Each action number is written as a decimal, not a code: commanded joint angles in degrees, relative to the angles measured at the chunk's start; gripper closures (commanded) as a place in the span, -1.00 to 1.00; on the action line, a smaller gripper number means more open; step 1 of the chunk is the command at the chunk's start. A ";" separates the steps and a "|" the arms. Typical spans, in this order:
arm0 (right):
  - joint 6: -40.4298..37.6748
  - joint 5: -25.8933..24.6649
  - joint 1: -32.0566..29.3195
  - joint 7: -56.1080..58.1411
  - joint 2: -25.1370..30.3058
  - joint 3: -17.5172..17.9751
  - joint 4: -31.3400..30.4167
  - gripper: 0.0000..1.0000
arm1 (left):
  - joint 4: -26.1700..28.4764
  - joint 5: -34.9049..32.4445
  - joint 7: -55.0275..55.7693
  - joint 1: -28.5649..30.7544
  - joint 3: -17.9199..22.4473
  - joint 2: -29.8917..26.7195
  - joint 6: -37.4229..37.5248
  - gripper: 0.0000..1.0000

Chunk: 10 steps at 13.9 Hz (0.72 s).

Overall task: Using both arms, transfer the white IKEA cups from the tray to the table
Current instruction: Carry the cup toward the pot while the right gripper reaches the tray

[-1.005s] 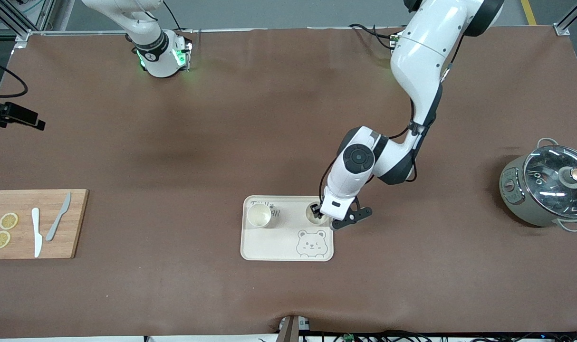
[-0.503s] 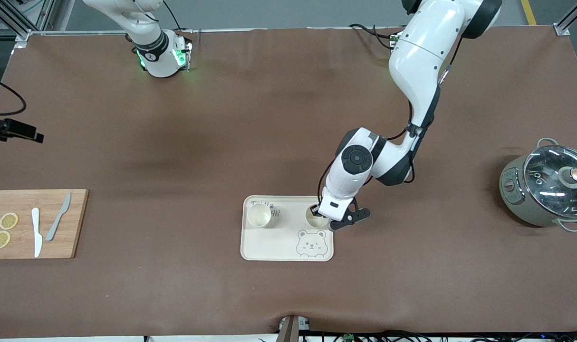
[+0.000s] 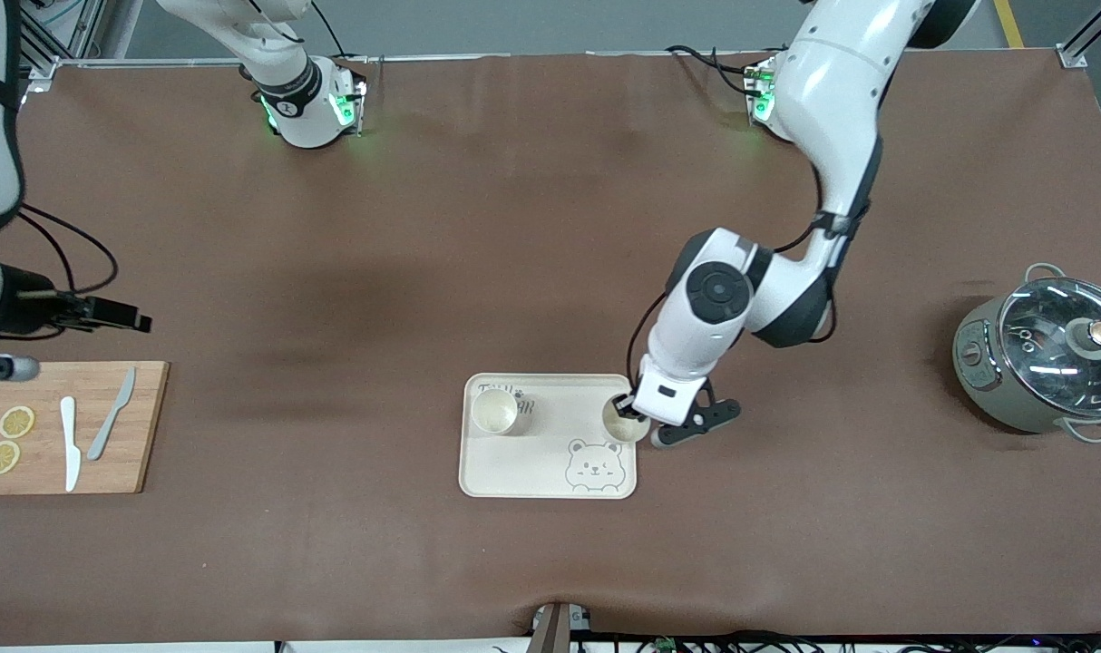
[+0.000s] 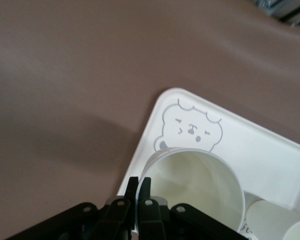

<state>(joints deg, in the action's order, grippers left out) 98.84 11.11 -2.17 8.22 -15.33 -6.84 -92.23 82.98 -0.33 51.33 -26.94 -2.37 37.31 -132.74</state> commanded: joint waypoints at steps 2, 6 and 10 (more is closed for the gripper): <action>6.96 3.29 4.79 -8.79 -5.84 -0.11 1.18 -1.00 | 6.66 0.24 -8.59 5.65 -0.09 -8.90 5.12 1.00; 11.81 6.99 12.17 -25.05 -9.45 -0.11 1.35 -1.00 | 13.25 0.24 -20.01 13.21 0.00 -13.13 5.13 1.00; 19.96 7.17 19.12 -44.84 -14.19 -0.11 1.53 -1.00 | 17.30 0.24 -26.36 19.89 -0.09 -13.49 4.87 1.00</action>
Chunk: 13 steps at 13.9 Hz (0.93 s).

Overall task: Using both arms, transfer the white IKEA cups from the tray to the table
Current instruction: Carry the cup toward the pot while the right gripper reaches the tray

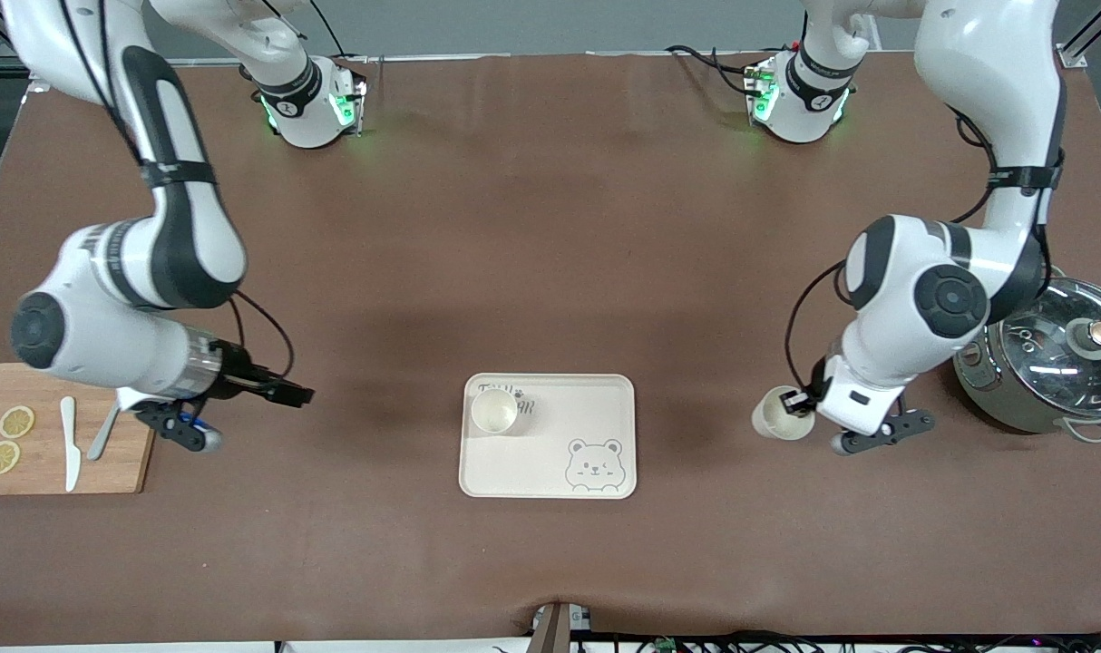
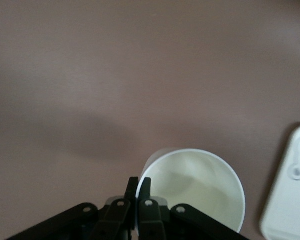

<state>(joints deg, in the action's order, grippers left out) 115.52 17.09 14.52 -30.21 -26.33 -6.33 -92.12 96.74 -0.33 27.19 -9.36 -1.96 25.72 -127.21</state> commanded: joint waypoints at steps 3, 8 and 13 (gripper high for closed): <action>6.38 1.28 7.08 -15.03 -6.35 -0.53 2.55 -1.00 | 5.29 0.24 -2.23 5.04 -0.33 -1.29 -1.46 1.00; 9.20 1.46 13.25 -27.97 -14.27 0.60 11.69 -1.00 | 8.63 0.33 -1.79 5.94 -0.33 0.03 -7.85 1.00; 10.68 1.55 15.62 -31.23 -16.38 0.97 13.19 -1.00 | 10.22 0.33 -1.79 6.82 -0.42 3.71 -16.73 1.00</action>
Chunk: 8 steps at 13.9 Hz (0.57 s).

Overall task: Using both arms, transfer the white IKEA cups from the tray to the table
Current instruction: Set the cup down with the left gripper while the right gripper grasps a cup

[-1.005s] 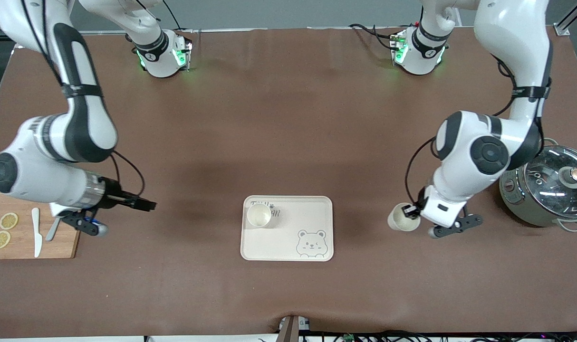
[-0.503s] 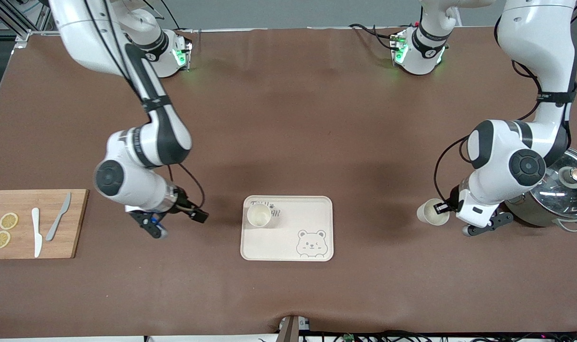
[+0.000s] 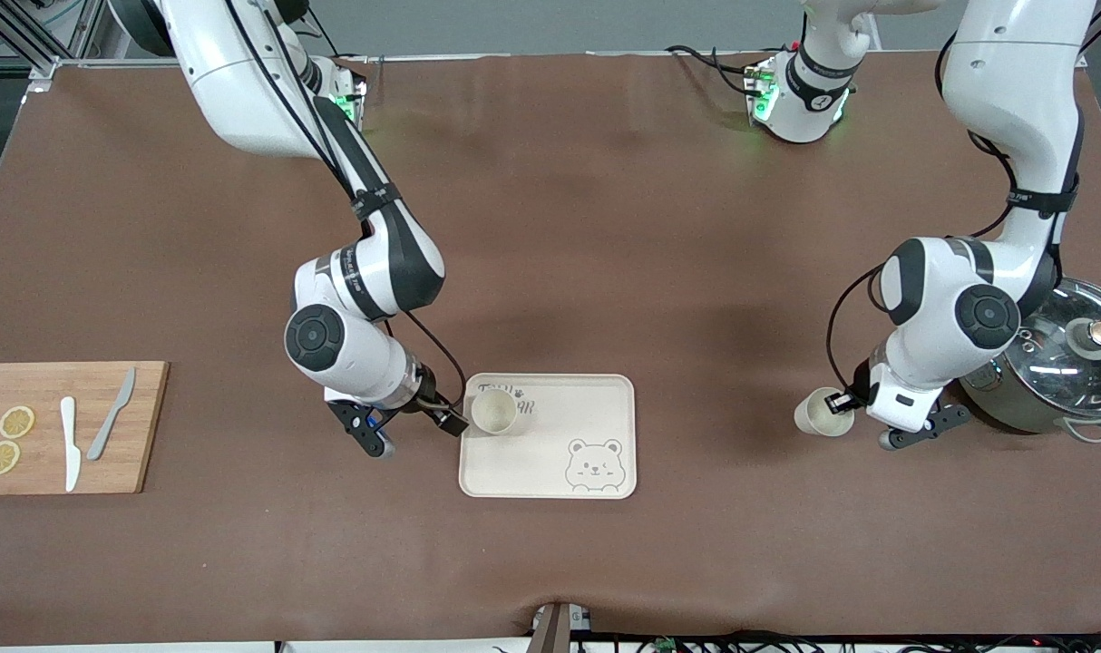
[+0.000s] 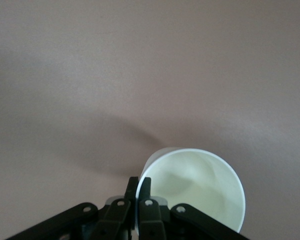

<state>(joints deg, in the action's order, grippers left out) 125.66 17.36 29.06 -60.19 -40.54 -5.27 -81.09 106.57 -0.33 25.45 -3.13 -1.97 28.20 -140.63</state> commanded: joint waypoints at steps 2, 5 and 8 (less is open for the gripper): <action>4.66 1.28 2.31 -3.60 -3.92 -0.09 2.16 -1.00 | 0.30 0.33 -0.22 0.58 -0.40 2.29 -5.35 1.00; 6.09 1.19 4.16 -5.90 -5.16 -0.09 2.16 -1.00 | 0.39 0.33 -0.57 0.67 -0.40 2.47 -5.44 1.00; 5.82 1.19 4.51 -5.81 -5.25 -0.09 1.99 -1.00 | 0.39 0.42 -0.49 0.67 -0.40 2.83 -5.35 -0.93</action>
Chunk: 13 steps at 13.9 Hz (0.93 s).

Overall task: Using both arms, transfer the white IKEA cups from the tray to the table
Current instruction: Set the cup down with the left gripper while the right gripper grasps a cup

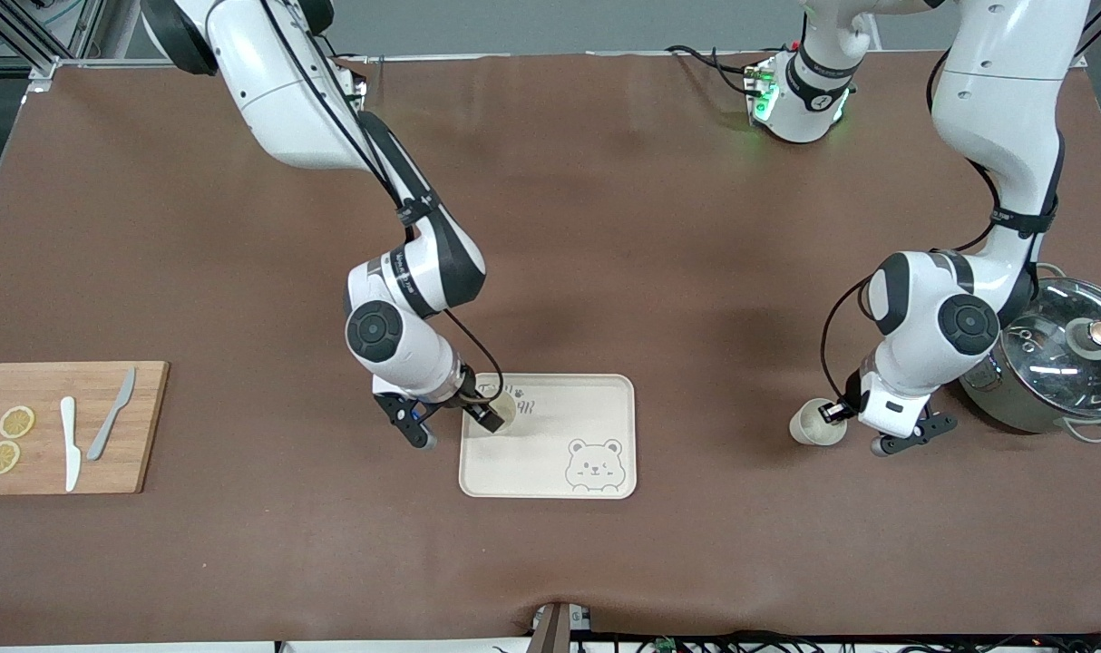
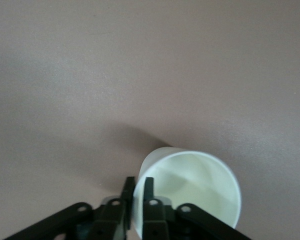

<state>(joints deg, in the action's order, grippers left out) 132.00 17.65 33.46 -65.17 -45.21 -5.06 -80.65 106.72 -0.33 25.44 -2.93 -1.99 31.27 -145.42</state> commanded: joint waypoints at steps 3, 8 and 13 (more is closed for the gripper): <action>-0.52 1.07 0.38 -0.84 -0.58 -0.30 1.54 0.40 | 0.24 0.42 0.48 0.29 -0.39 -2.60 0.14 -1.00; -0.52 0.63 0.73 -0.66 -0.58 -0.30 1.46 1.00 | -0.90 0.42 -0.22 0.47 -0.39 -10.43 12.78 -1.00; -4.97 0.36 0.21 -0.05 2.14 -0.56 1.81 1.00 | -4.94 0.33 -0.92 1.52 -0.21 -16.06 22.18 -1.00</action>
<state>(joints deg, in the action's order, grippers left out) 130.93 17.69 34.22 -65.18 -45.12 -5.20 -79.44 103.17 -0.33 25.69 -2.68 -1.97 17.43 -127.24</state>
